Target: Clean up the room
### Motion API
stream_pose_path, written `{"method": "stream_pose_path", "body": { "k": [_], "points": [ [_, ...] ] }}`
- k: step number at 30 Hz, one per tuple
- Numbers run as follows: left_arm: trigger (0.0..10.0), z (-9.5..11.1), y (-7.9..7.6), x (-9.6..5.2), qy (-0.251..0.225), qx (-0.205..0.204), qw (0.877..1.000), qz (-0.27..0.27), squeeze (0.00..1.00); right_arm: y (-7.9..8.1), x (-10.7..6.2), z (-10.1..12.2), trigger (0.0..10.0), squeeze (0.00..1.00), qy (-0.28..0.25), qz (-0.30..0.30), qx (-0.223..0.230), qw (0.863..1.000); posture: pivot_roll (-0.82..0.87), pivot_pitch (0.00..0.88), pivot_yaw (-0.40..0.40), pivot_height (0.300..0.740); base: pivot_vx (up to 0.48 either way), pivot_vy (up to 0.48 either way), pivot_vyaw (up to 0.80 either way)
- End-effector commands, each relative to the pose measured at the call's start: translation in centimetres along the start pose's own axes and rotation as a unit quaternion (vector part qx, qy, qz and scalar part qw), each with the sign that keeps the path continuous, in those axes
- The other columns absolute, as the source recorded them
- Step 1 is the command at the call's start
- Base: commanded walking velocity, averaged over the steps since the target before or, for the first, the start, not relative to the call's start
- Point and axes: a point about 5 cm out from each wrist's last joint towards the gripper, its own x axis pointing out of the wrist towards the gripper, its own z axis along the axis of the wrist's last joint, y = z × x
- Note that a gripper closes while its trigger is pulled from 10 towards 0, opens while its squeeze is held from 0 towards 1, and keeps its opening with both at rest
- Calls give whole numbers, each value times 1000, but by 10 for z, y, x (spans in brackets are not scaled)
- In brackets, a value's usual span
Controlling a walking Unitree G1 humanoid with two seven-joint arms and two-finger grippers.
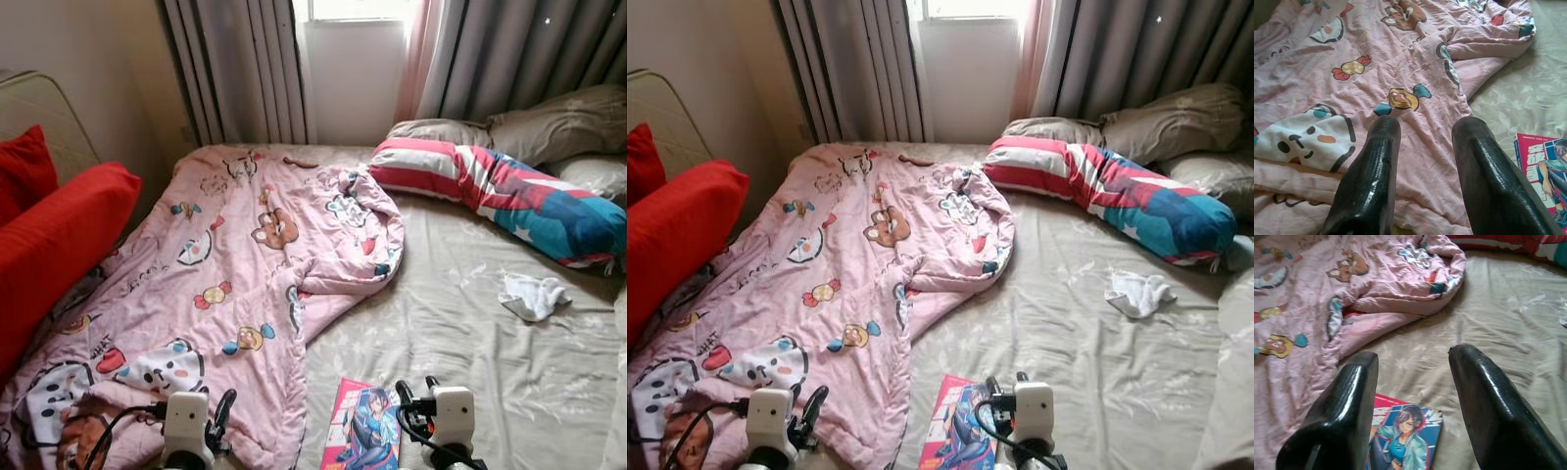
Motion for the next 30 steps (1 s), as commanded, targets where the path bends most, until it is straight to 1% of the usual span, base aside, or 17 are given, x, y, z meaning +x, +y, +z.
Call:
{"method": "stream_pose_path", "body": {
  "k": [1, 10, 13, 16, 19, 26, 30],
  "points": [
    [10000, 1, 4, -1, 3, -1, 1000, 7, 0, 4, -2, -1, 10000, 0, 4, 3, 4, 1000, -28, 98, 46, 680, 0, 0, 0],
    [10000, 1, 3, -3, 5, -1, 1000, 5, 0, 7, -1, 1, 10000, 0, 13, 0, 5, 1000, -20, 120, 47, 680, 0, 0, 0],
    [10000, 1, 3, -4, 6, -2, 1000, 6, 0, 9, -1, -1, 10000, 0, 33, -2, -2, 999, -20, 125, 48, 680, 0, 0, 0],
    [10000, 2, 3, -4, 7, -1, 1000, 6, 0, 11, 0, 0, 10000, 0, 30, 1, 0, 1000, -19, 127, 49, 670, 0, 0, 0],
    [10000, 2, 4, -3, 8, -1, 1000, 6, 0, 13, -1, 2, 10000, 0, 28, 3, 1, 1000, -20, 127, 52, 650, 0, 0, 0],
    [10000, 3, 3, 0, 9, -1, 1000, 5, 0, 13, -2, 6, 10000, 0, 16, 5, 4, 1000, -19, 127, 53, 650, 0, 0, 0],
    [10000, 3, 2, 0, 9, -3, 1000, 6, 0, 13, -2, 5, 10000, 0, 21, 3, 4, 1000, -18, 127, 54, 650, 0, 0, 0]
  ]
}}
